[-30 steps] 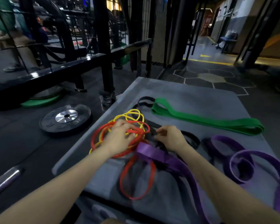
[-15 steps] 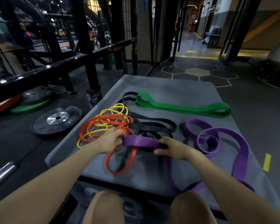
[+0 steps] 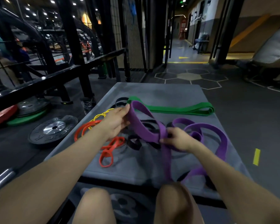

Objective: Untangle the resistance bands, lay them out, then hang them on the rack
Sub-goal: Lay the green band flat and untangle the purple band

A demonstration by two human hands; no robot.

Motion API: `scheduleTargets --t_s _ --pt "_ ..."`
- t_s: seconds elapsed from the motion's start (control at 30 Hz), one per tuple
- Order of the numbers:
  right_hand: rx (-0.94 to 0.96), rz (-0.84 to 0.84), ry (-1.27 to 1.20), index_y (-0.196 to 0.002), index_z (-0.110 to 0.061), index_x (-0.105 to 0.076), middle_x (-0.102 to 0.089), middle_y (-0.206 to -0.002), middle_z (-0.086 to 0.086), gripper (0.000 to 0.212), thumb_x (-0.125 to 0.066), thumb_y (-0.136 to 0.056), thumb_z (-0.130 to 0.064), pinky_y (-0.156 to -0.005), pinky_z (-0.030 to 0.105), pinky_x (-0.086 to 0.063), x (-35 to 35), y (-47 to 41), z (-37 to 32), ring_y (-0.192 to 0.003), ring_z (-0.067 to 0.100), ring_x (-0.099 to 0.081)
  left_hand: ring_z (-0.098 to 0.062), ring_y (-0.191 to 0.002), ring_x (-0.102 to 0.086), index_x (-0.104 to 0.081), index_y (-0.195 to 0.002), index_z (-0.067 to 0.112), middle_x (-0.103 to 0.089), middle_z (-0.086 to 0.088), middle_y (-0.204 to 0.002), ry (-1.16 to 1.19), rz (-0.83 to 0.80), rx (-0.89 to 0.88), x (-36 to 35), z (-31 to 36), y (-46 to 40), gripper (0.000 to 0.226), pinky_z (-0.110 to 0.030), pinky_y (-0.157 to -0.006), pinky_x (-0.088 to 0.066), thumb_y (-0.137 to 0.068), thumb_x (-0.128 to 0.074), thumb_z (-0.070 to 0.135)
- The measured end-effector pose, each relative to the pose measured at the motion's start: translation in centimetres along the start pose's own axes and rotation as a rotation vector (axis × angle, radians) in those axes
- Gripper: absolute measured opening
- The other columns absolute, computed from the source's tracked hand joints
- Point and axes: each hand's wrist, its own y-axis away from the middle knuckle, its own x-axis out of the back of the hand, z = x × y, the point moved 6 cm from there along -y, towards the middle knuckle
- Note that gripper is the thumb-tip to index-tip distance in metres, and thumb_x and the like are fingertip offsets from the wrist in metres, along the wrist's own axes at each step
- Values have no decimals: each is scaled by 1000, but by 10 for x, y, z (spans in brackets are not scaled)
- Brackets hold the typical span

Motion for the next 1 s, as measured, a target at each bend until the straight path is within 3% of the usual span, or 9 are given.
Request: scheduleTargets --t_s 0.1,0.17,0.23,0.37,0.47,0.57,0.63,0.8,1.0 --pt "-13 221 -180 -85 -16 -60 -65 -85 0 12 -70 -82 -12 -74 26 -46 46 7 12 -81 15 -59 -3 -45 -57 -59 -80 11 -64 7 -53 43 3 -20 -32 9 -14 27 -15 -44 -46 -99 -41 20" --pt "-84 347 -199 -93 -10 -58 -67 -94 8 21 -73 -79 -13 -82 37 -48 67 10 30 -87 24 -61 -4 -50 -58 -60 -81 11 -65 9 -55 46 1 -22 -58 8 -25 27 -13 -44 -45 -99 -41 20" --pt "-181 476 -194 -91 -7 -55 -66 -92 11 26 -75 -77 -16 -79 41 -49 84 15 51 -85 29 -61 -11 -64 -56 -61 -81 13 -66 3 -70 16 11 -19 -82 2 -41 26 -15 -50 -45 -98 -43 22" --pt "-329 647 -86 -93 -6 -58 -61 -85 5 19 -70 -82 -17 -68 27 -37 112 30 84 -79 21 -55 -17 -75 -57 -62 -96 4 -62 -5 -83 -158 35 -69 -117 -12 -77 18 -25 -69 -51 -97 -47 15" --pt "-456 668 12 -89 -4 -56 -59 -83 8 20 -68 -84 -20 -69 32 -41 116 35 106 -83 28 -58 -29 -97 -61 -62 -104 5 -65 -17 -102 -467 9 -144 -126 -26 -97 16 -37 -93 -49 -91 -55 8" --pt "-521 530 118 -89 -3 -58 -66 -87 15 24 -67 -84 -24 -69 36 -47 99 24 125 -81 30 -60 -27 -105 -61 -61 -109 0 -64 -16 -114 -741 -56 -174 -116 -49 -100 23 -28 -92 -43 -86 -61 5" --pt "-528 505 186 -86 -4 -54 -66 -91 18 27 -66 -85 -28 -64 32 -40 92 16 125 -79 30 -58 -25 -107 -60 -61 -112 3 -62 -12 -117 -852 -71 -166 -99 -62 -98 28 -26 -92 -42 -85 -63 7" --pt "-488 665 572 -106 5 -53 -57 -108 22 49 -56 -90 -41 -82 40 -41 93 -2 95 -103 38 -51 -26 -106 -59 -61 -113 2 -58 -15 -117 -936 -10 -172 -38 -63 -106 30 -27 -93 -41 -84 -65 8" --pt "-322 698 743 -77 5 -56 -56 -80 25 35 -81 -63 -15 -57 43 -48 78 -42 63 -73 41 -56 -26 -99 -62 -64 -106 5 -62 -15 -110 -1000 71 -170 23 -60 -118 24 -30 -89 -46 -82 -67 9"
